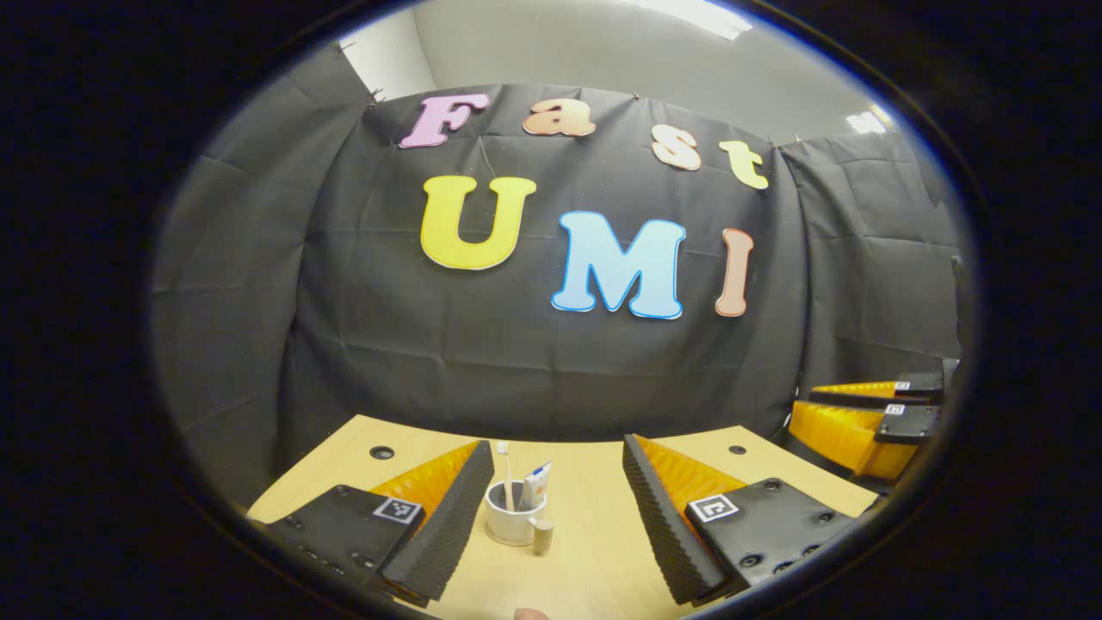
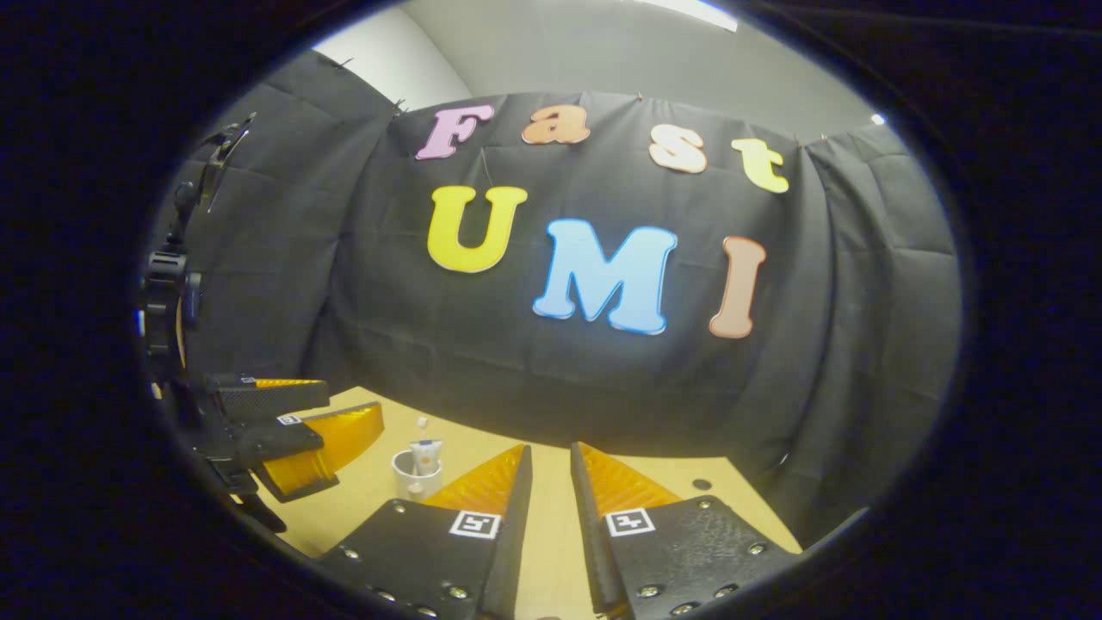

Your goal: Put the toothbrush and toothpaste on the desktop into the cup, then pick up the cup and place it on the coaster on the desktop.

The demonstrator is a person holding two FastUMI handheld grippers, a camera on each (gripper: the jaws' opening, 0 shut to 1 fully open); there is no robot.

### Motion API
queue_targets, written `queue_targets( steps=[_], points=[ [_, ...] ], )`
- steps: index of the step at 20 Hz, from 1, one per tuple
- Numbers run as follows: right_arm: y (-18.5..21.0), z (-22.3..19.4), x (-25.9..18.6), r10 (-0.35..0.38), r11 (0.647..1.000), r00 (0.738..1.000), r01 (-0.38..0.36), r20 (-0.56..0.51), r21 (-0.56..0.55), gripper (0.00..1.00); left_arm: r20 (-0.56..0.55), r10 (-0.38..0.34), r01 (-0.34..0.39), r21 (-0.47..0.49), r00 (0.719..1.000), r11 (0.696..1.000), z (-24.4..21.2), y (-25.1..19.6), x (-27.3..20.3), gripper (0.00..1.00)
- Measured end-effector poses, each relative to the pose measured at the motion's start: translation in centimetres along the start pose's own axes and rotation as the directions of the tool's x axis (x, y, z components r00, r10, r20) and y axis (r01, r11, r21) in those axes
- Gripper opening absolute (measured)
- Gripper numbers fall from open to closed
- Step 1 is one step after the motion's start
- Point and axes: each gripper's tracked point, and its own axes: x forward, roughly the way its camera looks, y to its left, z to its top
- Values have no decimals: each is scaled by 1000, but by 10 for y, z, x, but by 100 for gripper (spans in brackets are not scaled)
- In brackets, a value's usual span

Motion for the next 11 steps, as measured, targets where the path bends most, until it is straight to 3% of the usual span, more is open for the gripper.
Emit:
queue_targets(
  steps=[5,8,11],
  points=[
    [-11,11,-1,-20,1000,997,21,76,-16,29,14,9,-9,1,1000,1000,6,-9,-9,92],
    [-24,5,0,-52,997,996,55,69,-54,30,21,10,-10,13,1000,1000,8,-13,-11,96],
    [-20,4,-4,-22,999,997,24,74,-33,30,27,15,-16,32,1000,999,11,-14,-12,92]
  ],
)
